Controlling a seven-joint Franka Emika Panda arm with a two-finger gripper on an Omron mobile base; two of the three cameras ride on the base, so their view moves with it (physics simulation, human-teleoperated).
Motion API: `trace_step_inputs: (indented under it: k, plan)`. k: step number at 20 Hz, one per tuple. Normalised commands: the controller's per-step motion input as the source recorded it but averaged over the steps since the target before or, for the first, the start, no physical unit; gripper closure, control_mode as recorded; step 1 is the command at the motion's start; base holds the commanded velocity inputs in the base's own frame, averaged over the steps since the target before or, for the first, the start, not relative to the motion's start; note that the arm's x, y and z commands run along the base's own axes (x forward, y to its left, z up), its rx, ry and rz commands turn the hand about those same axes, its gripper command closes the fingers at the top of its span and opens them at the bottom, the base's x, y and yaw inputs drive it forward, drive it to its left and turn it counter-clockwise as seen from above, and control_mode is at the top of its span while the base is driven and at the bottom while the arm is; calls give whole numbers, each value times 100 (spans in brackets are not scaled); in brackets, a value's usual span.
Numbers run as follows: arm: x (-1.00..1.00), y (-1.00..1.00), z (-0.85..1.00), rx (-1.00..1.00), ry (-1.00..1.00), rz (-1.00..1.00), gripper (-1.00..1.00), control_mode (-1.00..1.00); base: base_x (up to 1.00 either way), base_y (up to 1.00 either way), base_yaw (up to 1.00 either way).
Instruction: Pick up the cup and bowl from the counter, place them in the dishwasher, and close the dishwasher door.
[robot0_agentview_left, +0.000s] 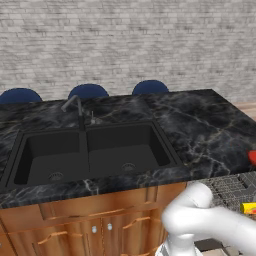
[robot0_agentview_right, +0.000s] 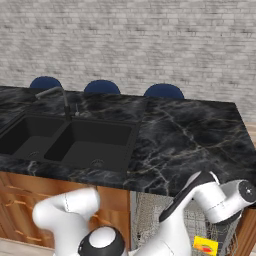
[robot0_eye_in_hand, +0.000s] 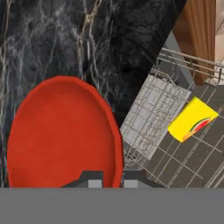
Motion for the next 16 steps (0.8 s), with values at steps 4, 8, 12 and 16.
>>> trace_step_inputs:
  k: [4, 8, 12, 16]
  plan:
    - [-69, 30, -2, 3, 0, 0, 100, -100, 0, 0, 0]
    - [-63, 32, -19, 3, 0, 0, 100, -100, 0, 0, 0]
    - [-46, 30, -25, 3, 0, 0, 100, -100, 0, 0, 0]
    - [-9, 17, -24, 1, 0, 0, 100, -100, 0, 0, 0]
